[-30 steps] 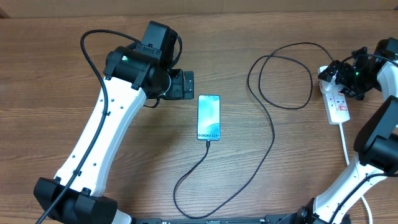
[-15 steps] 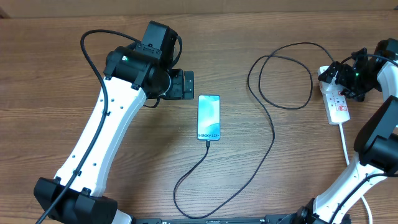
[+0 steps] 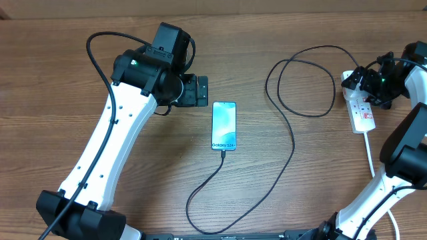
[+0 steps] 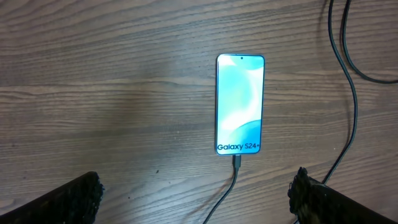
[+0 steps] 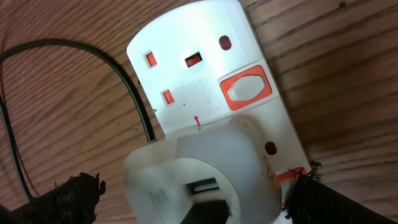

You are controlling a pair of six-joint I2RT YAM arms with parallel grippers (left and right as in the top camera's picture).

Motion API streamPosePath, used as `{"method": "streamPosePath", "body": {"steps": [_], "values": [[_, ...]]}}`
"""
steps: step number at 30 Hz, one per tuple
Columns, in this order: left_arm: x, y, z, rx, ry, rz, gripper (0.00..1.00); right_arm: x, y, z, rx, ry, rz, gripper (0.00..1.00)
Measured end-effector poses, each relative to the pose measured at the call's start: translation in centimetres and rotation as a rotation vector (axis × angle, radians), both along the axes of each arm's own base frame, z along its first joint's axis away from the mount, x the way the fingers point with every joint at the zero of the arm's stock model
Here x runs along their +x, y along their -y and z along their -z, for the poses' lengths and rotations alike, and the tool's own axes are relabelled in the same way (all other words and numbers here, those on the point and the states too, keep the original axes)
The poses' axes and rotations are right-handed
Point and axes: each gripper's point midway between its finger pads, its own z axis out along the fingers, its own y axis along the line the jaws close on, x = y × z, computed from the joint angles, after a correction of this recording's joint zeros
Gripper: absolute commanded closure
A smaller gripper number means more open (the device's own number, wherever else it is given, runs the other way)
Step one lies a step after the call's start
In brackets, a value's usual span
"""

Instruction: Plug charger to phone and switch on socket

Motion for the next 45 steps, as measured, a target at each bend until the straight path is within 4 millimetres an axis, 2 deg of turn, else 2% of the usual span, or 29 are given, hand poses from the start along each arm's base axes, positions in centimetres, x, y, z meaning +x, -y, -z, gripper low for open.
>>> {"method": "streamPosePath", "body": {"steps": [45], "values": [[0.01, 0.00, 0.00, 0.000, 0.000, 0.000, 0.01, -0.22, -0.90, -0.44, 0.055, 0.022, -0.054, 0.00]]}}
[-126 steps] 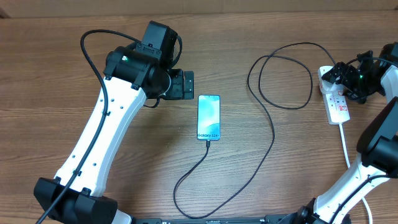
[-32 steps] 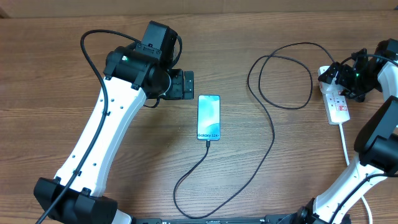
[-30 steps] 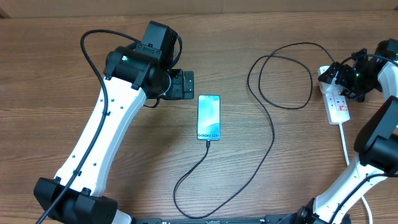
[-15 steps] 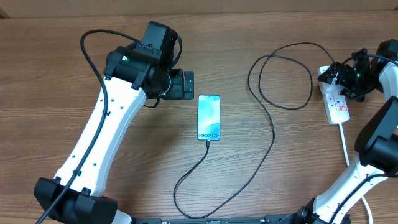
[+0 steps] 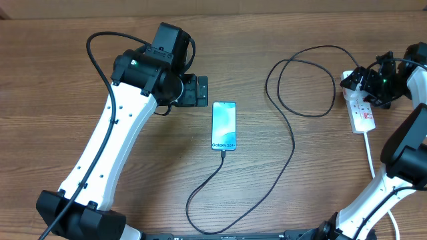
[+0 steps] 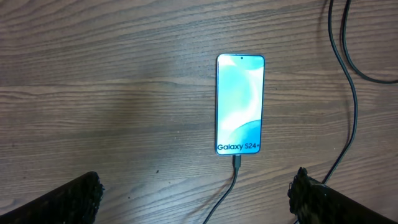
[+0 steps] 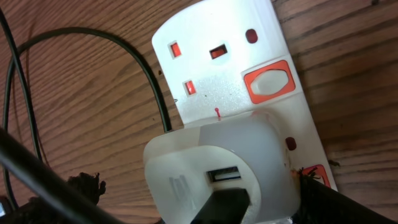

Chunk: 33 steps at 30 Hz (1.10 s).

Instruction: Plug charger to phone and switch on socket

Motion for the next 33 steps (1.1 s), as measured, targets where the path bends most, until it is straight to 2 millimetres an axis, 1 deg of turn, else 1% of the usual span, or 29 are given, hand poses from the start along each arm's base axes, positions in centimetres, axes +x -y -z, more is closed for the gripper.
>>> {"method": "streamPosePath", "body": {"steps": [16, 24, 30, 33], "values": [[0.0, 0.0, 0.0, 0.000, 0.000, 0.000, 0.01, -0.4, -0.7, -0.1, 0.038, -0.015, 0.001, 0.00], [0.0, 0.0, 0.0, 0.000, 0.000, 0.000, 0.01, -0.4, -0.8, -0.2, 0.057, -0.028, 0.037, 0.00], [0.0, 0.0, 0.0, 0.000, 0.000, 0.000, 0.01, -0.6, -0.4, -0.1, 0.031, -0.063, 0.099, 0.00], [0.0, 0.0, 0.0, 0.000, 0.000, 0.000, 0.01, -1.2, 0.2, -0.1, -0.008, -0.098, 0.139, 0.00]]}}
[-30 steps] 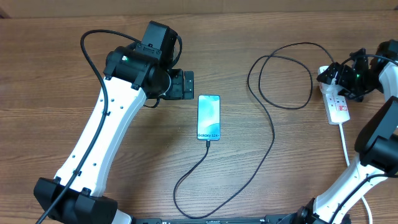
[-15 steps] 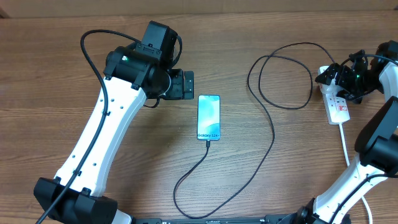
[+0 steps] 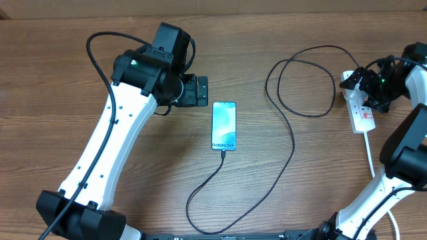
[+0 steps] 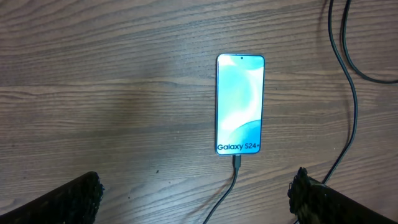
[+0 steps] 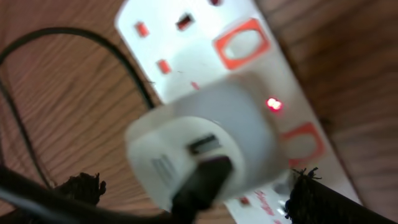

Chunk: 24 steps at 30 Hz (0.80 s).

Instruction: Plug charger to phone and switch on socket

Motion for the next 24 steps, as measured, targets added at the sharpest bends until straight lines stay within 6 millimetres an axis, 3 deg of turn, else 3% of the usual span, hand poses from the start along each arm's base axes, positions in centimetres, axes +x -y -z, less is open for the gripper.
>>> {"method": "streamPosePath", "body": {"steps": [6, 15, 24], "values": [[0.0, 0.0, 0.0, 0.000, 0.000, 0.000, 0.01, -0.9, 1.1, -2.7, -0.079, -0.009, 0.067, 0.00], [0.0, 0.0, 0.0, 0.000, 0.000, 0.000, 0.01, -3.4, 0.1, -13.3, -0.232, 0.107, 0.140, 0.00], [0.0, 0.0, 0.0, 0.000, 0.000, 0.000, 0.01, -6.2, -2.3, -19.6, -0.318, 0.182, 0.248, 0.00]]}}
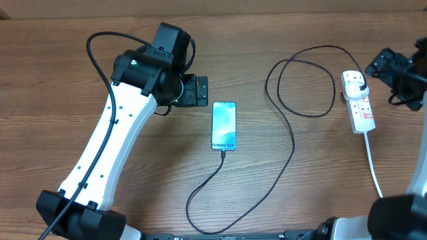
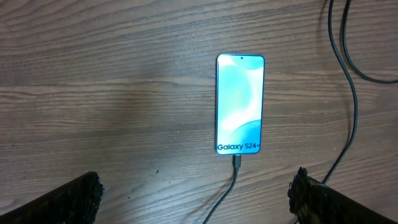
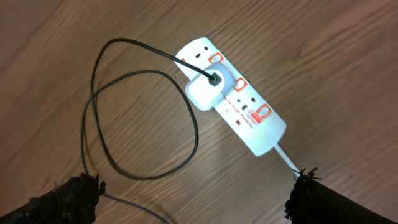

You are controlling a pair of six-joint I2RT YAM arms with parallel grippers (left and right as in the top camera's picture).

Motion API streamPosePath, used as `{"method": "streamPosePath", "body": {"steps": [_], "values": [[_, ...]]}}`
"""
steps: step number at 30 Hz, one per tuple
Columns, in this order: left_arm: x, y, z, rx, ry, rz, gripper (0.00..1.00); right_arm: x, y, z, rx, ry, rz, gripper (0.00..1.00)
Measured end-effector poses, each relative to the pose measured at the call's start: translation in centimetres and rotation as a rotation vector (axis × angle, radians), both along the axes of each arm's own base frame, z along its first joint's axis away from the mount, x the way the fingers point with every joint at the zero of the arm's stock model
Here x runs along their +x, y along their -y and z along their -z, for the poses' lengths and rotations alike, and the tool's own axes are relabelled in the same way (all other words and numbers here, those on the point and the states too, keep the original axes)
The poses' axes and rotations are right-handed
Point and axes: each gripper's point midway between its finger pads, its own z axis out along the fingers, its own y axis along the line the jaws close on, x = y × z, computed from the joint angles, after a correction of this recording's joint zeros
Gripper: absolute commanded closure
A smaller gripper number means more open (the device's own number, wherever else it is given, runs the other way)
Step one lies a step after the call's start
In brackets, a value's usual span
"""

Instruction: Plug charger to phone and switch on socket

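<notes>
The phone (image 1: 224,126) lies flat mid-table with its screen lit, also plain in the left wrist view as the phone (image 2: 240,104). The black cable (image 1: 291,143) is plugged into its lower end and loops away to the white charger plug (image 3: 206,92) seated in the white socket strip (image 1: 358,105). My left gripper (image 1: 199,91) hangs open just up-left of the phone, nothing between its fingers (image 2: 65,199). Far right, my right gripper (image 1: 393,70) is open, raised off the socket strip (image 3: 235,106).
The black cable forms a wide loop (image 3: 140,124) on the wooden table left of the strip. The strip's own white lead (image 1: 372,163) runs toward the front edge. The left arm (image 1: 117,140) crosses the left half of the table.
My right gripper has drawn up and to the right, away from the socket strip, which now shows whole and small in the right wrist view. Left arm and phone are unchanged.
My right gripper sat close over the socket strip by the charger plug, with no lamp showing. By 0.8 s ago a red lamp showed lit beside the plug. Now the gripper is raised clear. The phone stayed plugged and lit, left gripper still.
</notes>
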Motion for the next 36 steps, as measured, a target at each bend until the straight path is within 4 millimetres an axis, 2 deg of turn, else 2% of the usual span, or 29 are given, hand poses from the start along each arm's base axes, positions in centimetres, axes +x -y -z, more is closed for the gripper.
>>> {"method": "streamPosePath", "body": {"steps": [6, 36], "values": [[0.0, 0.0, 0.0, 0.000, 0.000, 0.000, 0.01, -1.5, -0.9, -2.0, -0.023, 0.029, 0.047, 0.00], [0.0, 0.0, 0.0, 0.000, 0.000, 0.000, 0.01, -1.8, -0.6, -1.9, -0.027, 0.018, 0.075, 0.00]]}}
